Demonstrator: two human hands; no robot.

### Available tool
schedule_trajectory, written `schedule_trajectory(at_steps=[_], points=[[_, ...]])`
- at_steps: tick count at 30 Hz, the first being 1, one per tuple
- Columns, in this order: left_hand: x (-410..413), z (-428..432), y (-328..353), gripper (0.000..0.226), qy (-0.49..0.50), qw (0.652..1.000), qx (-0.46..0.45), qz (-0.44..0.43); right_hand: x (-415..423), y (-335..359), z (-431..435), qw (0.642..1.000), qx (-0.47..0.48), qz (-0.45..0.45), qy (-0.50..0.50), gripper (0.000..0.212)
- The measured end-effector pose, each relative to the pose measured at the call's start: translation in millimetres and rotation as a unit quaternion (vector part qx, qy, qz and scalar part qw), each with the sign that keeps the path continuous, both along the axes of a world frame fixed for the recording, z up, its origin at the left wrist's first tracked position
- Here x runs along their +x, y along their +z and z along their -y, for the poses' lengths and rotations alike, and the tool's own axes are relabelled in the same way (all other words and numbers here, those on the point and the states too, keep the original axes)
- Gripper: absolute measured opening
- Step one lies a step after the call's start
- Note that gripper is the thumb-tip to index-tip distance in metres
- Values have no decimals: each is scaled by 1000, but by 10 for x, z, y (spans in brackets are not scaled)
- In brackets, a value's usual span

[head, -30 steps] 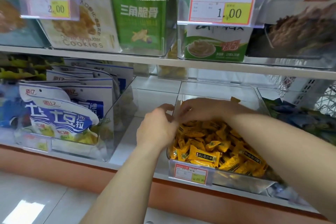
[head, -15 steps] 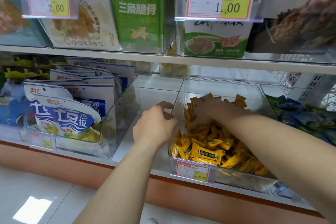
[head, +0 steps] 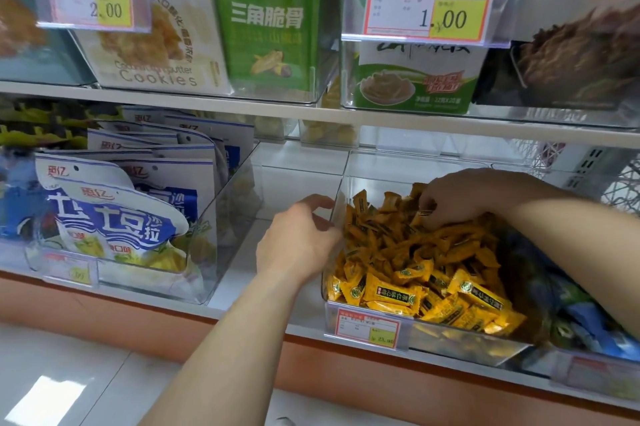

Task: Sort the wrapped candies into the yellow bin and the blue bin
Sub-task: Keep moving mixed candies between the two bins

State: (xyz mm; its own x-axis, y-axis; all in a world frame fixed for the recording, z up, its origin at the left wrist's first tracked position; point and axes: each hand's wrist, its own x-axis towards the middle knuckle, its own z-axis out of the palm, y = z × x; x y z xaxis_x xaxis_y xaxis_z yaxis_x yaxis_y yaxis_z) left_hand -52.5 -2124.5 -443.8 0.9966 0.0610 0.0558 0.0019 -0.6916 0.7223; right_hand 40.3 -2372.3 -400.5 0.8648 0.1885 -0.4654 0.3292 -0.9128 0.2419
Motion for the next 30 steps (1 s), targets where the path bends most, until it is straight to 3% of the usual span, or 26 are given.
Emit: schedule_trajectory(at_steps=[4, 6, 8, 9, 13, 15, 19, 23, 30], points=[[11, 18, -35, 40, -16, 1000, -22, 16, -26, 43, -220, 996, -39, 82, -8, 53], [13, 17, -59, 41, -20, 999, -29, 27, 43, -38, -387, 987, 72, 136, 36, 45], [12, 13, -74, 42, -23, 999, -34, 33, 120, -158, -554, 962, 243, 117, 37, 35], [14, 9, -79, 42, -25, 998, -37, 34, 176, -233, -610, 957, 270, 104, 30, 35], [27, -5, -101, 43, -32, 998, -35, 34, 351, -604, -678, 988, 132, 73, -18, 46], [37, -19, -117, 43, -35, 998, -36, 35, 404, -718, -677, 994, 94, 53, -23, 40], [58, -44, -139, 42, -40, 998, -38, 36, 505, -799, -660, 987, 144, 10, -69, 25], [54, -50, -146, 43, -47, 997, -39, 38, 546, -840, -660, 976, 197, 0, -95, 36], [80, -40, -171, 41, -51, 996, -51, 46, 436, -797, -537, 931, 350, 84, -59, 29]])
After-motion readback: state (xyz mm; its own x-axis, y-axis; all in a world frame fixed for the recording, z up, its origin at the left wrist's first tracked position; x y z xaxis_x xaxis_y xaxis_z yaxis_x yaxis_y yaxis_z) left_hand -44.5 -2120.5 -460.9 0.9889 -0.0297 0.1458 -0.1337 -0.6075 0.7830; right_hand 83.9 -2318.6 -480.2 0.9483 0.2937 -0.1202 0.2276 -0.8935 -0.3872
